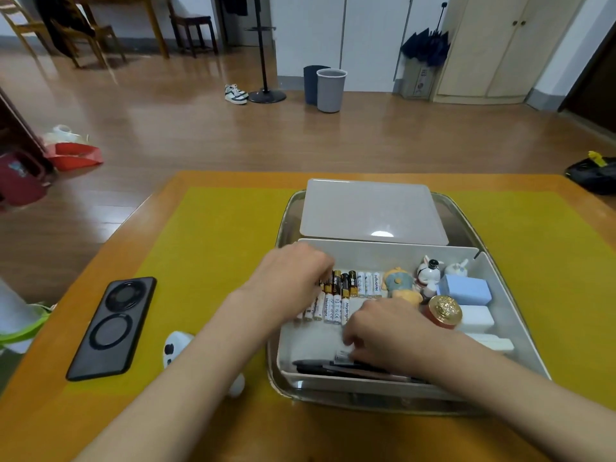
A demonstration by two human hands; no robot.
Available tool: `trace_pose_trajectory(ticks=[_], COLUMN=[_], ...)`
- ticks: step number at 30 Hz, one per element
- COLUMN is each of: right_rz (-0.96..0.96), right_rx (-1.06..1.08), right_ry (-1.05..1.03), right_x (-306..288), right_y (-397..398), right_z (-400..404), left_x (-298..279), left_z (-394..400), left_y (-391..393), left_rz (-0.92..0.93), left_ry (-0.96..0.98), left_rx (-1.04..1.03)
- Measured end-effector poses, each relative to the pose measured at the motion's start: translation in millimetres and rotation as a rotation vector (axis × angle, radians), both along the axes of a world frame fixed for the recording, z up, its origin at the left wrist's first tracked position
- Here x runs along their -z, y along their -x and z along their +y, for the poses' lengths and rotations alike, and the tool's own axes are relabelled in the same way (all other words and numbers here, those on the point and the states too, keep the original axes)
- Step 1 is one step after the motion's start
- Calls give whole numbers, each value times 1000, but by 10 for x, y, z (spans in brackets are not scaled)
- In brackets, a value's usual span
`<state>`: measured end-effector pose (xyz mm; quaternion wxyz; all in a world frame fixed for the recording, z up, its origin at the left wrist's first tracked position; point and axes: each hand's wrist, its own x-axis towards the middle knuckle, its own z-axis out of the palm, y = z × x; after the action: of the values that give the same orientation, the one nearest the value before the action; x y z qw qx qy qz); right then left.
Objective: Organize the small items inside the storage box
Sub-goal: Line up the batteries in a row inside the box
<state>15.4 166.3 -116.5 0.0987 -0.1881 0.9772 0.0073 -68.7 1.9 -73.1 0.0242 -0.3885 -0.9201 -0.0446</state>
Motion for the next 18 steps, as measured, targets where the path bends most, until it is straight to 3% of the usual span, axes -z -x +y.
trace_pose_trajectory(ticks=[4, 7, 11, 15, 18], right_rz=[-1, -12, -65, -80, -16], right_rx=[-33, -34, 236, 514, 584], right_ry=[-152, -152, 194, 627, 686], right_x=[21, 11, -143, -287, -221], right_y=[93, 110, 99, 149, 231], right_z=[-167, -223, -27, 260, 340], left_x=[-175, -175, -89, 38, 129], left_z=[-237, -318, -318, -185, -61], left_y=[23, -18, -48, -51, -44], left_rz=[10, -3, 8, 61, 57], left_ry=[-80, -94, -101, 46, 225], left_rx=[-61, -66, 7, 99, 84])
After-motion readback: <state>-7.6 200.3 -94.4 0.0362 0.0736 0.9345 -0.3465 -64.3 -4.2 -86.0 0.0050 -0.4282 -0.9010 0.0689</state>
